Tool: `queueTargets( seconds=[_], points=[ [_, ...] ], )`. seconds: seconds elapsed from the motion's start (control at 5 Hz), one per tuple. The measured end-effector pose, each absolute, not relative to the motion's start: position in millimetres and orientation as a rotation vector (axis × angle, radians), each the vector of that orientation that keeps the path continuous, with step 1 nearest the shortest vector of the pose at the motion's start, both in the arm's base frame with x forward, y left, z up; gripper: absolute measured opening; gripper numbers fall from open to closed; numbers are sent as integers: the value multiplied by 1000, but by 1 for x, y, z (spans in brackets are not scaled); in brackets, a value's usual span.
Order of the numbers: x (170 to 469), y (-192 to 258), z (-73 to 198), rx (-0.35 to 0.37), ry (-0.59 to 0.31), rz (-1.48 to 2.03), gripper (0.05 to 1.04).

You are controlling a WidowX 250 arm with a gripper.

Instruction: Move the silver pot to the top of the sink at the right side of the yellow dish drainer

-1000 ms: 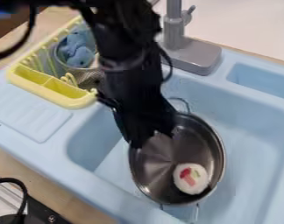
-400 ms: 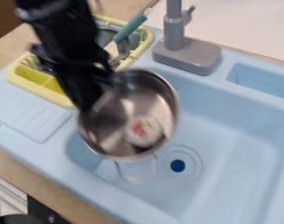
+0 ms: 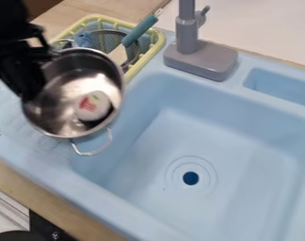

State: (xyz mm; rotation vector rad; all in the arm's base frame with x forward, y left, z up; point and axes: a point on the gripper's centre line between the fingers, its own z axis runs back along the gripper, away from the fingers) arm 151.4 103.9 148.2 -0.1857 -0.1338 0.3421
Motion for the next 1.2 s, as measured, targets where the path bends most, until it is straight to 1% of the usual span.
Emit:
queueTargets(
  seconds=[0.2, 0.4, 0.6, 0.8, 1.0, 1.2],
  points=[
    [140, 120, 147, -198, -144, 480, 54],
    [127, 135, 143, -234, -146, 616, 54],
    [124, 146, 142, -266, -149, 666, 54],
    [128, 150, 141, -236, -164, 667, 54],
    [131, 148, 138, -185, -165, 682, 54],
    [129, 148, 138, -151, -154, 687, 73]
  ],
)
